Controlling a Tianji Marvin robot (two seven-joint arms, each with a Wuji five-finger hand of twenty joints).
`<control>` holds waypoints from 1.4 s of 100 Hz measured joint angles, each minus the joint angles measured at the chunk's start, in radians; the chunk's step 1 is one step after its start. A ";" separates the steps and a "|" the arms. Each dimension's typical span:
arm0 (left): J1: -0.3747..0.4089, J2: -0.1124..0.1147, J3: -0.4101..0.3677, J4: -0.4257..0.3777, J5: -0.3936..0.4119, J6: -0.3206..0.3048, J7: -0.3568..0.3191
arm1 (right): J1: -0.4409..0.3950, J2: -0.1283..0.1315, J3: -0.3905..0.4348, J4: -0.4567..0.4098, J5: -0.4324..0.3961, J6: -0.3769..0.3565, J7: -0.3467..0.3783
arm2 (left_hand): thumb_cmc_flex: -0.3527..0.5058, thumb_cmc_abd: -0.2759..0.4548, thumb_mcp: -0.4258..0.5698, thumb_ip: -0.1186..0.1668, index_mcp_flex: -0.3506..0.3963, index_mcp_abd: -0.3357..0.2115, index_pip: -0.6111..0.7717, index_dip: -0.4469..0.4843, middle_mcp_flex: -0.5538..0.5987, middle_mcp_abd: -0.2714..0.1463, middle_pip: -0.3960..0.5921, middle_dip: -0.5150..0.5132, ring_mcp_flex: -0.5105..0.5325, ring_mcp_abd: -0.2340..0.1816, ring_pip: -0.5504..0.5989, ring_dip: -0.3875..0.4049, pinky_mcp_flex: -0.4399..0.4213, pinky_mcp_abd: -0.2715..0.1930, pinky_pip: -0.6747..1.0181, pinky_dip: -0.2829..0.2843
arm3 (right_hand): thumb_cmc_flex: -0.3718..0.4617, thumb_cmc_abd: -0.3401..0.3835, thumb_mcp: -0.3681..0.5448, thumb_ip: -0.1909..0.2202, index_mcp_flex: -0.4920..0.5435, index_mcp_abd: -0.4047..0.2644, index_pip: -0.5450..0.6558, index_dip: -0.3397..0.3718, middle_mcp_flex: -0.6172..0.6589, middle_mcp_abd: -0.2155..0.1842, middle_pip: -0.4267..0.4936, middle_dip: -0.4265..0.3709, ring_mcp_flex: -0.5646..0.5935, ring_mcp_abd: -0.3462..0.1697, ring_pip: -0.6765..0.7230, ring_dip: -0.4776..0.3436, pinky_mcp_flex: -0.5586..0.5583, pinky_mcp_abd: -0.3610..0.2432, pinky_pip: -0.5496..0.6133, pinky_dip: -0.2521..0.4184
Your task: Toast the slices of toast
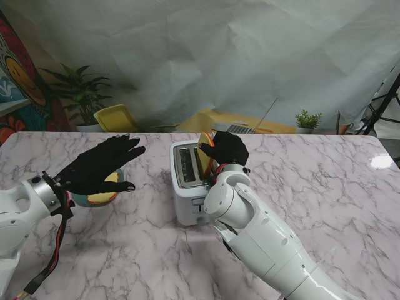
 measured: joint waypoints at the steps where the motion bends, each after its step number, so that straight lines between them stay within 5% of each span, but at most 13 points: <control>1: 0.000 0.000 0.000 0.000 0.000 0.000 0.000 | 0.000 0.000 0.000 -0.001 0.000 0.001 0.001 | 0.000 0.000 0.000 0.000 0.000 0.000 0.000 0.000 0.000 0.000 0.000 0.000 0.000 0.000 0.000 0.000 0.000 0.000 0.000 0.000 | -0.012 0.012 -0.012 0.009 -0.014 0.005 -0.013 0.021 -0.009 0.000 0.000 0.000 0.000 0.001 -0.003 -0.005 -0.002 0.000 -0.004 0.002; 9: -0.001 0.000 0.001 0.000 0.000 0.000 0.000 | -0.004 0.005 0.001 -0.011 -0.001 0.010 0.017 | 0.000 0.000 0.000 0.000 0.000 0.000 0.000 0.000 0.000 0.000 0.000 0.000 0.000 0.000 0.000 0.000 0.000 0.000 0.000 0.000 | -0.049 0.038 -0.054 0.070 -0.035 0.036 -0.084 0.165 -0.041 0.002 0.000 0.000 -0.001 0.002 -0.054 -0.017 -0.016 0.001 -0.013 0.009; 18: -0.003 0.000 0.003 0.000 0.000 0.000 0.001 | -0.007 0.011 0.001 -0.023 -0.006 0.021 0.039 | 0.000 0.000 0.000 0.000 0.000 0.000 0.000 0.000 0.000 0.000 0.000 0.000 0.000 0.000 0.000 0.000 0.000 0.000 0.000 0.000 | -0.061 0.067 -0.098 0.085 -0.071 0.056 -0.104 0.208 -0.082 0.012 -0.001 0.000 -0.001 0.009 -0.128 -0.036 -0.040 0.001 -0.027 0.012; 56: -0.007 0.000 0.007 0.001 0.001 0.001 0.004 | -0.023 0.021 0.009 -0.048 -0.020 0.056 0.067 | 0.000 0.000 0.000 0.000 0.000 0.000 0.000 0.000 0.000 0.000 0.000 0.000 0.000 0.000 0.000 0.000 0.000 0.000 0.000 0.000 | -0.113 0.157 -0.316 0.122 -0.179 0.112 -0.148 0.223 -0.236 0.044 -0.001 0.000 -0.083 0.042 -0.245 -0.052 -0.115 0.022 -0.049 0.035; 98: -0.037 0.007 0.034 -0.014 -0.025 0.001 -0.064 | -0.108 0.076 0.065 -0.187 -0.091 0.143 0.168 | 0.000 0.000 0.000 0.000 0.000 0.000 0.000 0.000 0.000 0.000 0.000 0.000 0.000 0.001 0.000 0.000 0.000 0.001 0.000 0.000 | -0.148 0.217 -0.341 0.143 -0.473 0.236 -0.249 0.224 -0.611 0.149 -0.001 0.003 -0.411 0.115 -0.296 -0.065 -0.334 0.054 -0.118 0.071; 140: -0.116 0.026 0.114 -0.065 -0.055 0.021 -0.147 | -0.149 0.092 0.122 -0.231 -0.121 0.157 0.166 | 0.002 0.000 0.000 0.000 0.000 0.000 0.000 0.000 0.000 0.000 0.000 0.000 0.000 0.003 0.000 0.000 0.000 0.002 0.000 0.000 | -0.146 0.250 -0.356 0.143 -0.555 0.276 -0.294 0.224 -0.773 0.203 -0.005 -0.007 -0.563 0.139 -0.339 -0.099 -0.449 0.054 -0.152 0.085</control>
